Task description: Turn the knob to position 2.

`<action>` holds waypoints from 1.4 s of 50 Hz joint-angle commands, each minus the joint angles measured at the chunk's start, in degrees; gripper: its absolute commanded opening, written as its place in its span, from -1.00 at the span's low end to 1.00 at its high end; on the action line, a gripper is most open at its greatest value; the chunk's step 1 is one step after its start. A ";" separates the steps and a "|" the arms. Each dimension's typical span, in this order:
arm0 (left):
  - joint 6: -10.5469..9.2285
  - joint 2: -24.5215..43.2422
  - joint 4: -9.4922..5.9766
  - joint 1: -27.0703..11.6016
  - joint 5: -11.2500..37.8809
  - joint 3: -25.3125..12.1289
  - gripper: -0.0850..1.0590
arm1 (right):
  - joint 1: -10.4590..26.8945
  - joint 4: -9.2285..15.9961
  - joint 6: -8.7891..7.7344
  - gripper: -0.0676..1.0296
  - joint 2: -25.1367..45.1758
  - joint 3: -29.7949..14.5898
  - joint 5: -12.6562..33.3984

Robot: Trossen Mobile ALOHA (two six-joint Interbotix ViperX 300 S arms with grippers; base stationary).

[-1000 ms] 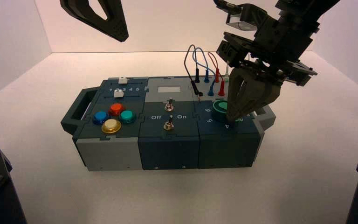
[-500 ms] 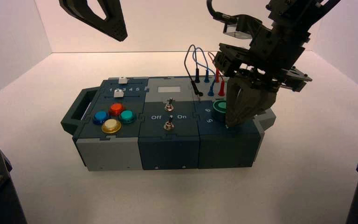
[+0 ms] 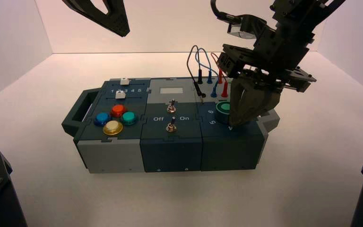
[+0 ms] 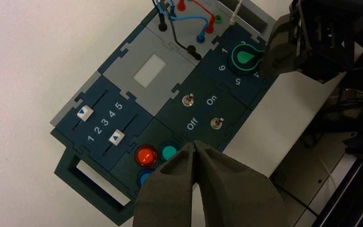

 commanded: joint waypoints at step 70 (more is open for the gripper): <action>1.32 0.44 1.41 -0.09 0.44 -3.43 -0.91 | -8.26 -5.98 0.70 -0.92 -4.66 -0.09 2.99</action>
